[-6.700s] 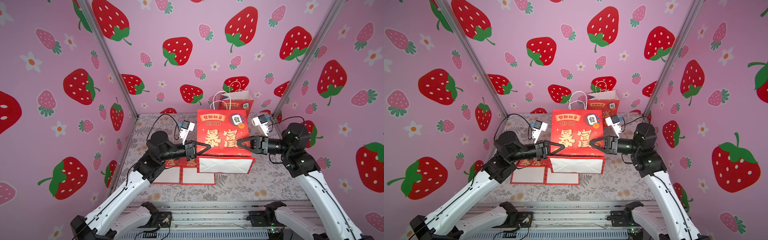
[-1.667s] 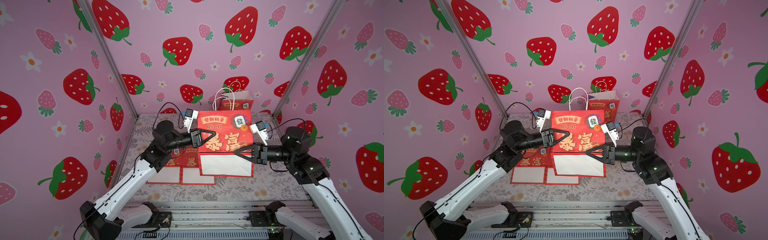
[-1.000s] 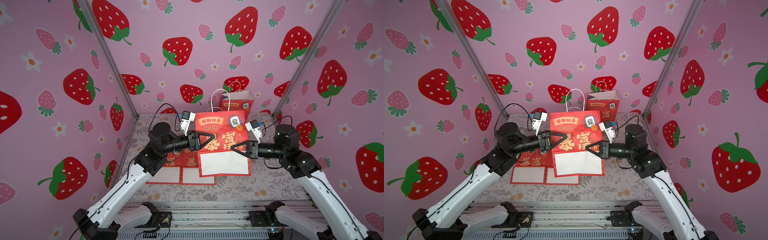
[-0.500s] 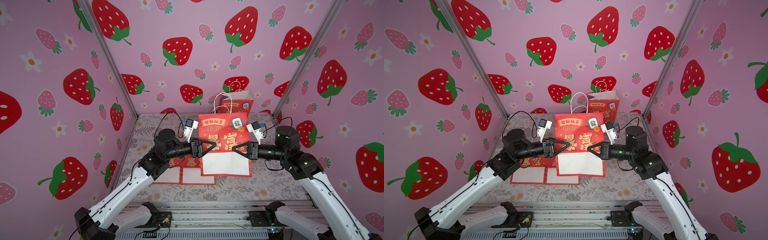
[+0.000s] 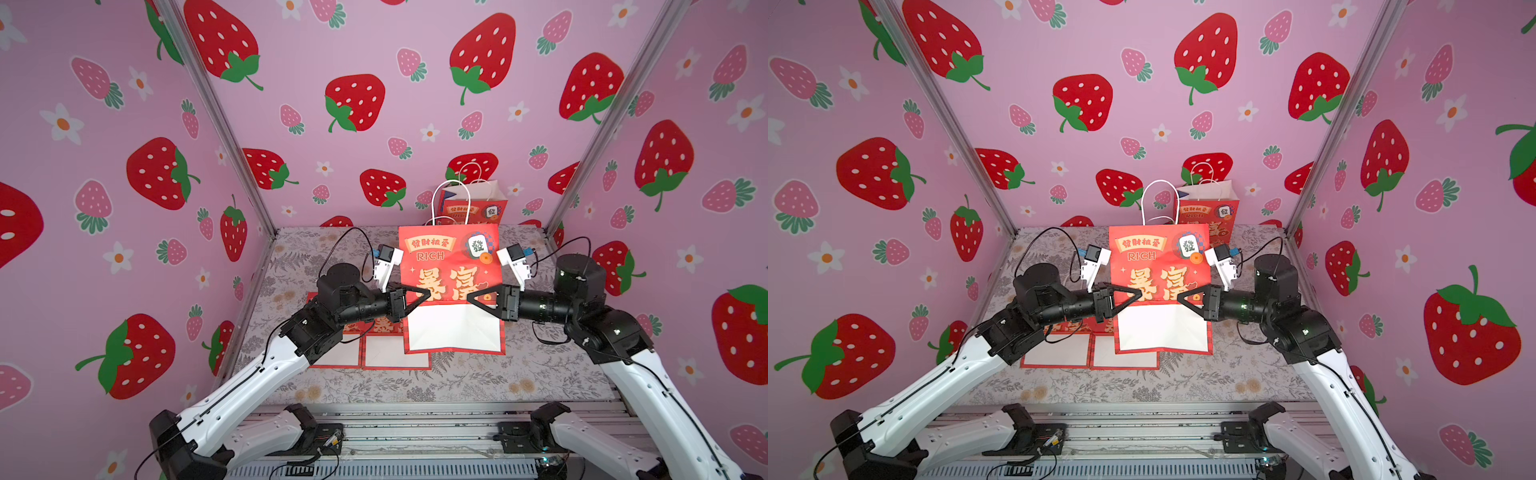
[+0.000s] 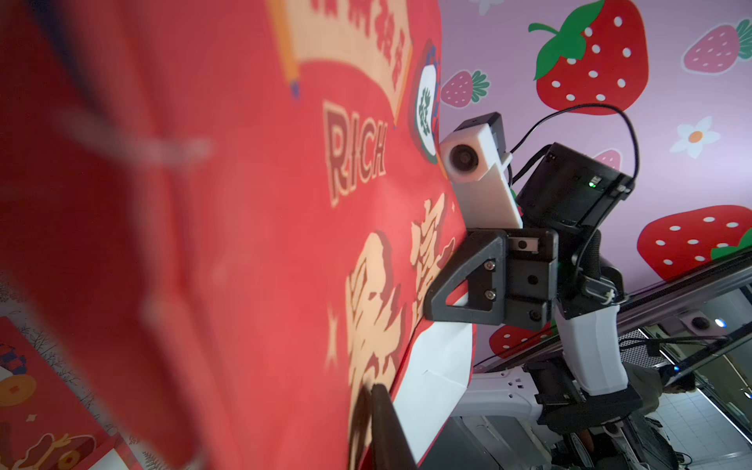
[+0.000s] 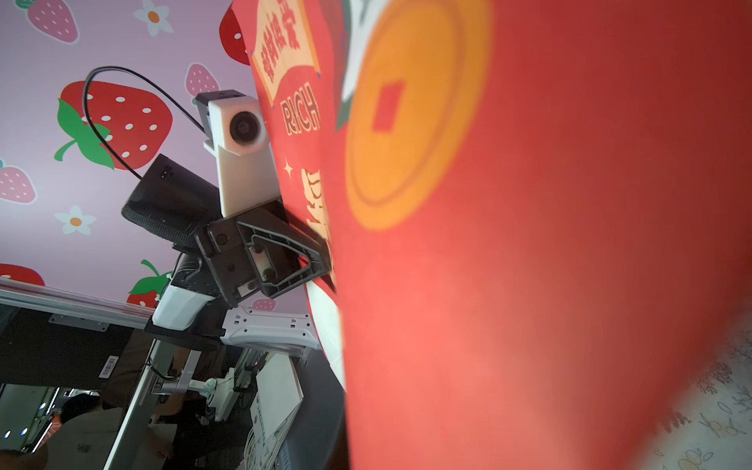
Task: Put away the paper bag
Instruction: Press the paper bag.
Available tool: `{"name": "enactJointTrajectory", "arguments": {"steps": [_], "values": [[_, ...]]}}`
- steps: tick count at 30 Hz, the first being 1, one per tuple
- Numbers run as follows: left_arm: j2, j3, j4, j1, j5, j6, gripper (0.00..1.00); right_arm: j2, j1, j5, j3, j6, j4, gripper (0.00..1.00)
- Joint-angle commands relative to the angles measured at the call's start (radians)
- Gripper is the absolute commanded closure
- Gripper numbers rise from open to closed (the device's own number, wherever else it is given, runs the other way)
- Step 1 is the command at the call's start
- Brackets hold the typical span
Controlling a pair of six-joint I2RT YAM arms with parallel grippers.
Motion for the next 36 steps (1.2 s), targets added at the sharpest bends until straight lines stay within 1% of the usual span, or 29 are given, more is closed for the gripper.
{"name": "enactJointTrajectory", "arguments": {"steps": [1,2,3,4,5,6,7,9,12,14,17,18,19,20,21,22,23,24,25,26,27,30,33,36], "values": [[-0.002,0.009,-0.003,-0.017,0.009,0.007,0.61,-0.039,-0.014,0.044,0.0,0.005,0.006,1.0],[0.0,0.01,0.0,-0.021,0.012,0.004,0.48,-0.04,-0.017,0.044,-0.001,0.005,0.007,1.0],[0.0,0.01,0.003,-0.025,0.015,0.002,0.37,-0.042,-0.02,0.044,-0.001,0.007,0.007,1.0],[0.001,0.011,0.004,-0.029,0.017,0.002,0.31,-0.043,-0.022,0.045,-0.002,0.007,0.006,1.0],[0.002,0.014,0.002,-0.035,0.019,0.002,0.29,-0.045,-0.025,0.045,-0.004,0.007,0.006,1.0],[0.002,0.016,0.0,-0.041,0.02,0.005,0.29,-0.045,-0.027,0.045,-0.005,0.007,0.007,1.0],[0.002,0.017,-0.005,-0.044,0.018,0.009,0.34,-0.047,-0.028,0.043,-0.005,0.006,0.006,1.0],[0.004,0.021,-0.019,-0.05,0.007,0.017,0.53,-0.046,-0.029,0.032,-0.005,0.005,0.007,1.0],[0.006,0.019,-0.028,-0.052,-0.019,0.023,0.76,-0.042,-0.029,-0.01,-0.003,-0.001,0.011,1.0],[0.011,0.023,-0.03,-0.052,-0.032,0.024,0.85,-0.042,-0.03,-0.034,0.001,-0.014,0.007,0.99],[0.022,0.035,-0.04,-0.053,-0.053,0.025,1.0,-0.045,-0.03,-0.036,0.024,-0.063,-0.049,0.94],[0.027,0.041,-0.049,-0.053,-0.059,0.027,1.0,-0.045,-0.03,-0.025,0.036,-0.083,-0.078,0.91],[0.033,0.047,-0.066,-0.053,-0.065,0.029,1.0,-0.047,-0.03,-0.006,0.049,-0.1,-0.105,0.86],[0.04,0.056,-0.089,-0.056,-0.077,0.033,1.0,-0.047,-0.03,0.026,0.063,-0.12,-0.138,0.71],[0.047,0.064,-0.118,-0.062,-0.09,0.041,1.0,-0.051,-0.031,0.062,0.079,-0.139,-0.165,0.51],[0.052,0.07,-0.142,-0.065,-0.104,0.049,1.0,-0.055,-0.032,0.096,0.091,-0.152,-0.187,0.35],[0.057,0.076,-0.17,-0.074,-0.123,0.057,1.0,-0.061,-0.033,0.14,0.103,-0.166,-0.201,0.22],[0.063,0.077,-0.189,-0.083,-0.144,0.062,1.0,-0.067,-0.034,0.182,0.114,-0.177,-0.23,0.13],[0.066,0.077,-0.2,-0.09,-0.16,0.062,1.0,-0.075,-0.036,0.216,0.121,-0.185,-0.242,0.07],[0.071,0.072,-0.208,-0.099,-0.181,0.058,1.0,-0.084,-0.037,0.254,0.128,-0.192,-0.252,0.02],[0.077,0.066,-0.208,-0.108,-0.199,0.053,1.0,-0.092,-0.039,0.291,0.132,-0.197,-0.258,0.01],[0.09,0.024,-0.162,-0.125,-0.239,0.005,1.0,-0.124,-0.042,0.387,0.14,-0.2,-0.265,0.01],[0.121,-0.015,-0.114,-0.144,-0.276,-0.036,1.0,-0.176,-0.042,0.544,0.128,-0.18,-0.262,0.01],[0.167,-0.035,-0.094,-0.166,-0.323,-0.057,1.0,-0.242,-0.042,0.653,0.094,-0.16,-0.231,0.01]]}}
